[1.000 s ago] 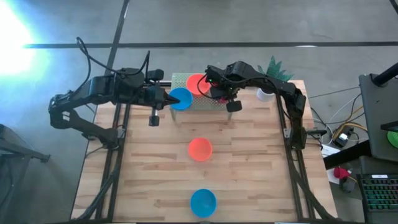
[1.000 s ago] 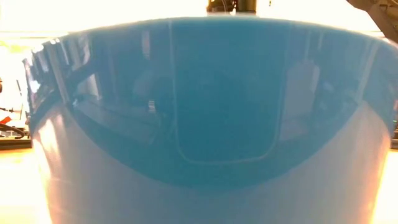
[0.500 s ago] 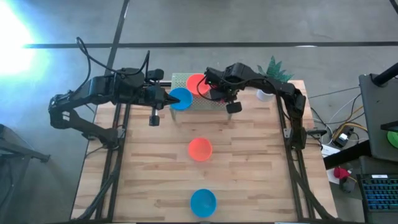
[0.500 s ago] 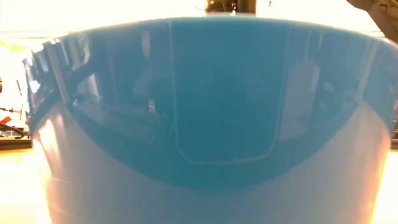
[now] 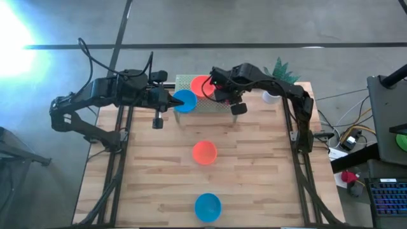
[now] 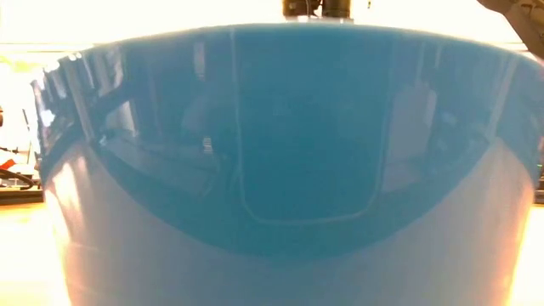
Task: Pick & Place Mini bowls
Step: Stack the red bowl on the red bowls on the shelf, then stack the orange bowl on the orange bowls on the shelf
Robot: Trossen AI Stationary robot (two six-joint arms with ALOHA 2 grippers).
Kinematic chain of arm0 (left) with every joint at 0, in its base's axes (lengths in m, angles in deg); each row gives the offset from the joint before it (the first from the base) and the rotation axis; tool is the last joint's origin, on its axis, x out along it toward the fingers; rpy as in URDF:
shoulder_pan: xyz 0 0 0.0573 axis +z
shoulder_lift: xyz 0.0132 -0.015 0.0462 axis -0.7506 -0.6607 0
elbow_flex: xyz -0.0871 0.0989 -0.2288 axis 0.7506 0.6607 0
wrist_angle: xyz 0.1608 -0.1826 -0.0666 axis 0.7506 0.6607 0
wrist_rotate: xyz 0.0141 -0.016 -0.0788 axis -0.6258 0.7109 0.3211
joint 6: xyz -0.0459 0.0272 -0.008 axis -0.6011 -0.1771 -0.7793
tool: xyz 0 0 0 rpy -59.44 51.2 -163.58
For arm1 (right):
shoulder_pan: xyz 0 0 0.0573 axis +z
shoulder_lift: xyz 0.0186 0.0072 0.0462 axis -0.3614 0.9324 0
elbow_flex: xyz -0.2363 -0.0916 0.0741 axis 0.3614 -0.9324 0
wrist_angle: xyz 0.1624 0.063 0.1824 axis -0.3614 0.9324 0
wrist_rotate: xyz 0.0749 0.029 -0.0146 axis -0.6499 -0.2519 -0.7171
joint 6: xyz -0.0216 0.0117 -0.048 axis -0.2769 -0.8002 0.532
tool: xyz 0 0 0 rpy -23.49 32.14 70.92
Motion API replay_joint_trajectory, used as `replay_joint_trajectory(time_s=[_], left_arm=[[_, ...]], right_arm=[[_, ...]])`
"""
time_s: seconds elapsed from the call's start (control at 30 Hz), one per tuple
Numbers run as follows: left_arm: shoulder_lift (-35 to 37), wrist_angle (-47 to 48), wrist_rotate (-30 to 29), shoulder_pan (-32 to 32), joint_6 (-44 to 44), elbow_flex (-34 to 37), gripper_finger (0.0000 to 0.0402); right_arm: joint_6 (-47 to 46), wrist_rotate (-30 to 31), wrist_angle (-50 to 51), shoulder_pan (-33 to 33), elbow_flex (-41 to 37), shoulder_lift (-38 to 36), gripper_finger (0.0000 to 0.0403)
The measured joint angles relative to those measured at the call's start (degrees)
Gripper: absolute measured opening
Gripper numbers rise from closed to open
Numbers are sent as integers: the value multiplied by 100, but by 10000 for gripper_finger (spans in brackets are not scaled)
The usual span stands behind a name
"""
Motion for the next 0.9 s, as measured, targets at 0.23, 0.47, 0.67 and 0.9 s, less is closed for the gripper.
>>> replay_joint_trajectory(time_s=[0.23,0.47,0.67,0.9], left_arm=[[0,0,-4,4,0,0,0],[0,3,-151,4,2,0,0],[0,-2,-168,4,132,0,0],[0,-2,-166,2,273,0,0]], right_arm=[[-114,0,4,38,278,-86,97],[-282,0,6,124,456,-479,66],[-622,-2,-5,326,494,-878,22],[-1058,-7,-5,698,459,-1200,8]])
